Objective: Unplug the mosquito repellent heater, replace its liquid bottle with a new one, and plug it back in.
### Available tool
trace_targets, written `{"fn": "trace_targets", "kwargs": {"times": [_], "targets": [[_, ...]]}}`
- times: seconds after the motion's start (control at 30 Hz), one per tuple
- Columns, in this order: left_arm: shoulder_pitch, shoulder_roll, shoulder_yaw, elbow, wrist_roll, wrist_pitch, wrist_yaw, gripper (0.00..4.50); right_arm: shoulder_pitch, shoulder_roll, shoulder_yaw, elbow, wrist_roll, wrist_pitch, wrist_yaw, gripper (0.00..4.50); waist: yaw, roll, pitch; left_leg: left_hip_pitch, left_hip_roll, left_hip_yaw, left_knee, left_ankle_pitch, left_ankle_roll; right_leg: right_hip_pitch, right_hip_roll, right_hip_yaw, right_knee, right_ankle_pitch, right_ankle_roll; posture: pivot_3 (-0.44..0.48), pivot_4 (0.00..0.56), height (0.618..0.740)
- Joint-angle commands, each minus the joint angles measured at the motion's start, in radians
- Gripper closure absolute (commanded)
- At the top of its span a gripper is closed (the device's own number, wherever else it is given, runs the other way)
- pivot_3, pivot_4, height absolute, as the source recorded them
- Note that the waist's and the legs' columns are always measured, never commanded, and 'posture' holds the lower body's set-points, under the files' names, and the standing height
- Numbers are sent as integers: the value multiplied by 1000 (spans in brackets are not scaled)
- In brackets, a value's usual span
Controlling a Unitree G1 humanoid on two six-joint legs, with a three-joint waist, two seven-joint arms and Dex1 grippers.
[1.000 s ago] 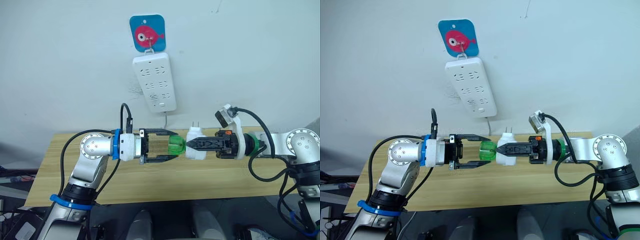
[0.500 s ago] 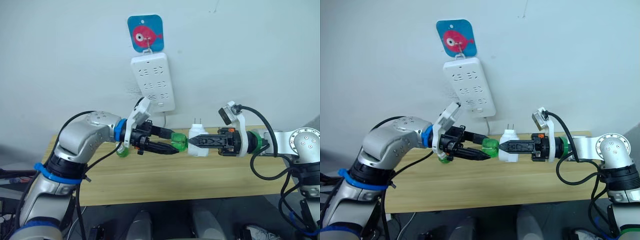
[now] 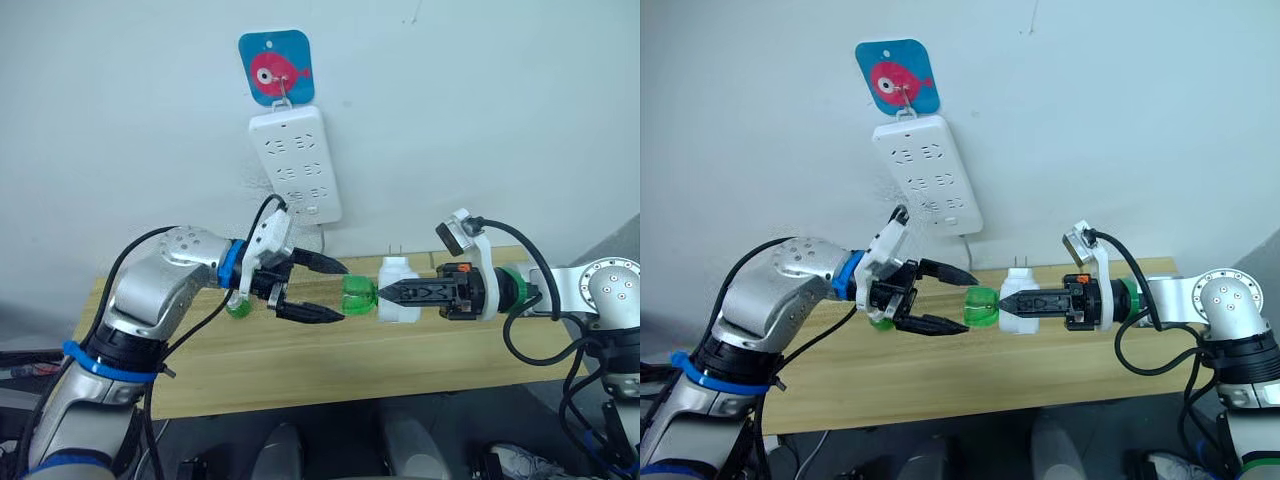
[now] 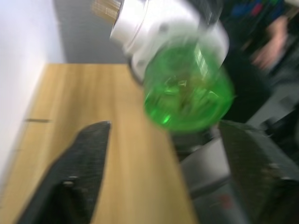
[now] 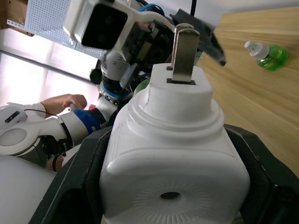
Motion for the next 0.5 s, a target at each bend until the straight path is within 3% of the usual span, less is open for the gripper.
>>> {"fn": "trace_targets", "kwargs": {"times": [0.03,0.1,0.2,0.47,0.5], "targets": [[64,-52,60,-10,49,-219,29,0,-9,3,-20,-5,28,3,8,1439,7,0,0,0,0,0,0,0,0,0,0,0,0,0,0,-125,188,734],[113,-108,84,11,103,-437,48,0,-11,7,-22,-2,26,3,4,1439,11,0,0,0,0,0,0,0,0,0,0,0,-1,0,0,-126,188,734],[151,-156,106,17,120,-578,70,0,-12,9,-24,0,26,4,0,1439,20,0,0,-1,0,0,0,0,0,0,-1,0,-1,0,0,-128,187,734],[163,-190,78,33,138,-735,81,0,-16,18,-22,-1,27,1,-11,1439,28,0,0,0,-1,0,1,0,0,0,-1,0,0,1,0,-126,188,734],[159,-191,69,37,148,-746,80,192,-17,20,-22,-2,27,1,-13,1439,28,0,0,0,-1,0,1,0,0,0,-1,0,0,1,0,-129,188,734]]}}
